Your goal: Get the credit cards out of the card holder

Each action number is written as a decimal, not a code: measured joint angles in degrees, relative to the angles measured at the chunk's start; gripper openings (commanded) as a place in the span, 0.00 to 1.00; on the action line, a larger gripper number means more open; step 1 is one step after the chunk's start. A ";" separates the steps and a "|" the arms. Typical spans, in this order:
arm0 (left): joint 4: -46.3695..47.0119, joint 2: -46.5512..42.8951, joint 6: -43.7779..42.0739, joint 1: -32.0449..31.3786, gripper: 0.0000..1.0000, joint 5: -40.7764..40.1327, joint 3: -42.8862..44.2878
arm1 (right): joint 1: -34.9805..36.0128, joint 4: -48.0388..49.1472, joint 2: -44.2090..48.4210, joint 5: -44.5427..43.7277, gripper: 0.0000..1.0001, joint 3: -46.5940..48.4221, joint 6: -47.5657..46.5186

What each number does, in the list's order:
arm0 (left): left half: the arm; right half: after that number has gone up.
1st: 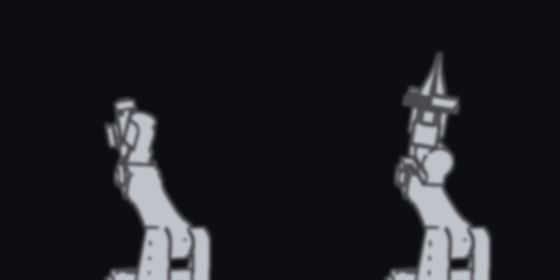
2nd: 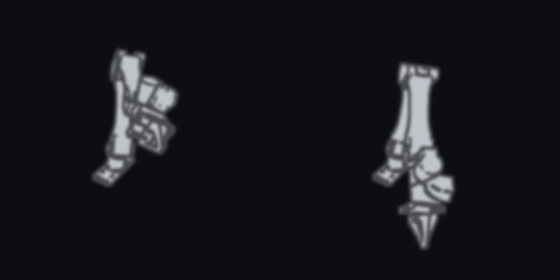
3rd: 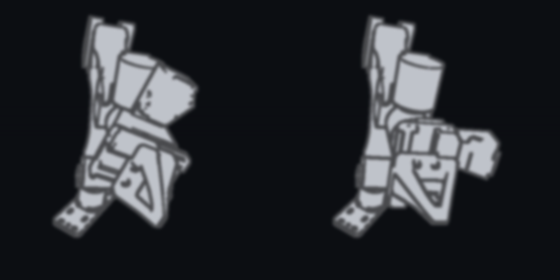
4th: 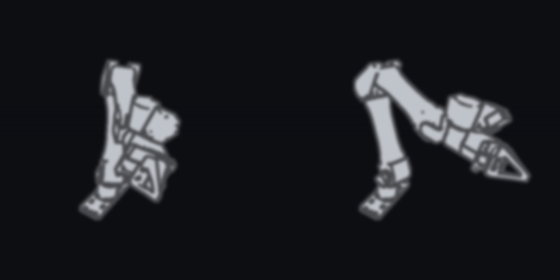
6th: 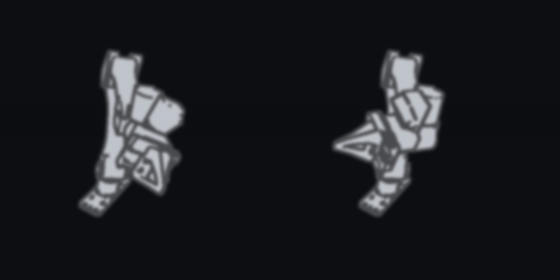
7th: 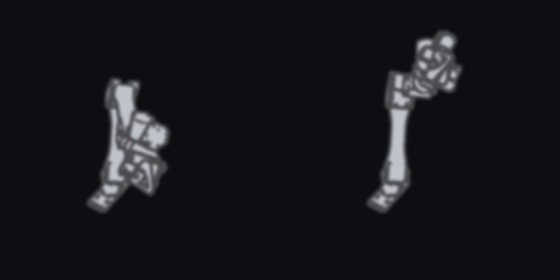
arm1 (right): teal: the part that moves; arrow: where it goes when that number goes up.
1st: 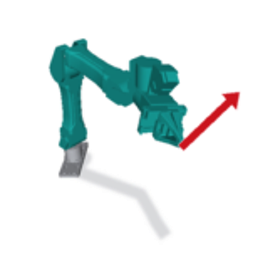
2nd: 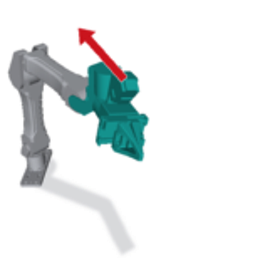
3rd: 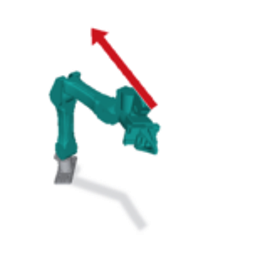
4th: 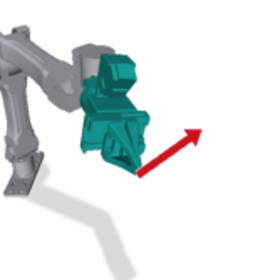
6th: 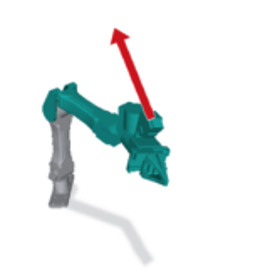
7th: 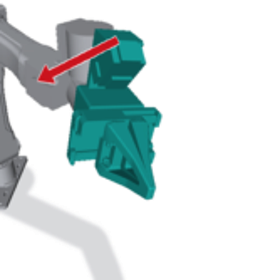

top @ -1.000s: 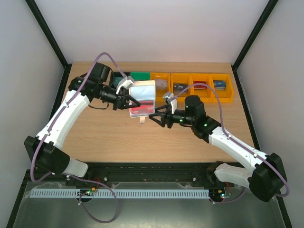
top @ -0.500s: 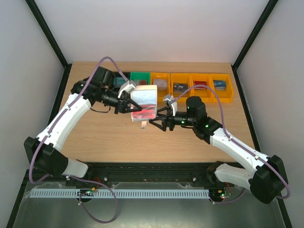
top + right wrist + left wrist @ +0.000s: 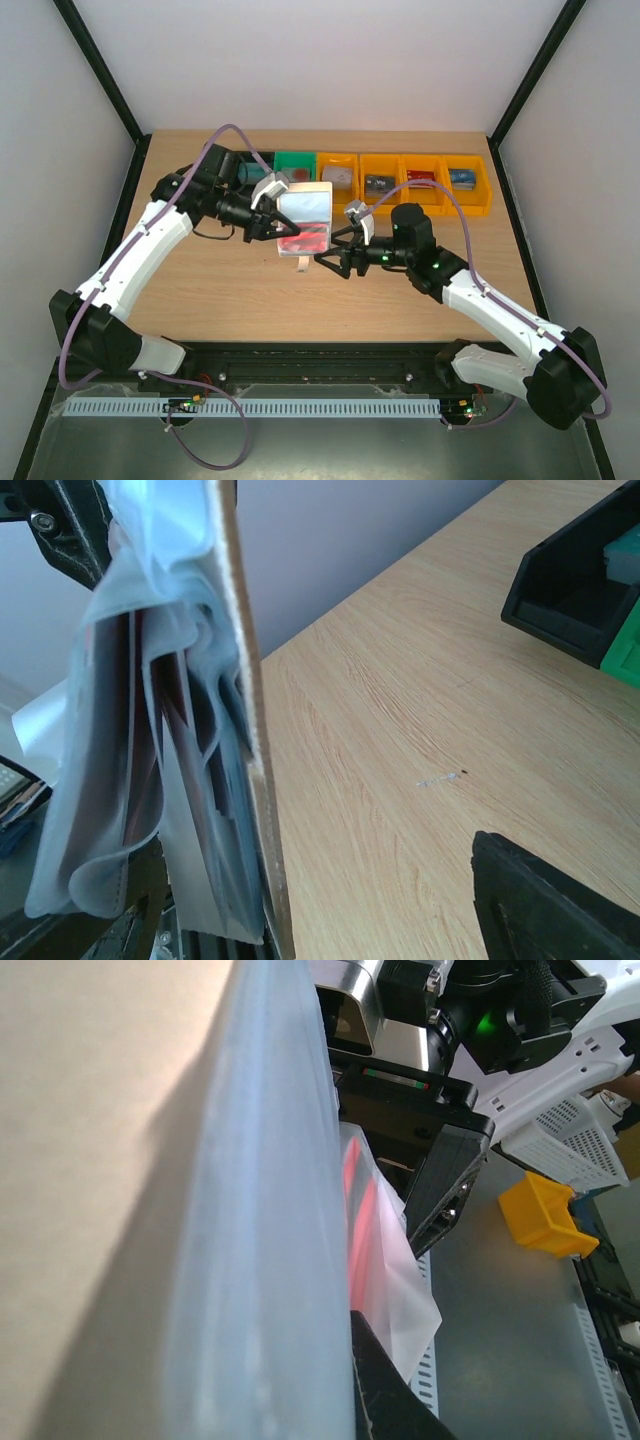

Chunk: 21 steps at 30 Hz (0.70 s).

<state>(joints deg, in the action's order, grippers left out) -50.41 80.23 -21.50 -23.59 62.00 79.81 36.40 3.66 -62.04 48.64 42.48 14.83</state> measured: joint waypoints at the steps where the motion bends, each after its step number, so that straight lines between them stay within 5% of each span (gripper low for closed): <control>1: 0.04 0.00 0.00 -0.04 0.02 -0.07 -0.09 | 0.00 -0.26 0.09 0.00 0.84 0.00 0.00; 21: 0.72 -1.20 -2.01 -0.87 0.02 4.31 -0.15 | -1.27 -0.20 5.14 1.92 0.80 -0.02 4.48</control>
<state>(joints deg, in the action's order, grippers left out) -49.69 79.02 -23.51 -24.47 66.30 79.66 35.14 3.46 -56.90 50.57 42.46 19.31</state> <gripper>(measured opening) 0.058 0.810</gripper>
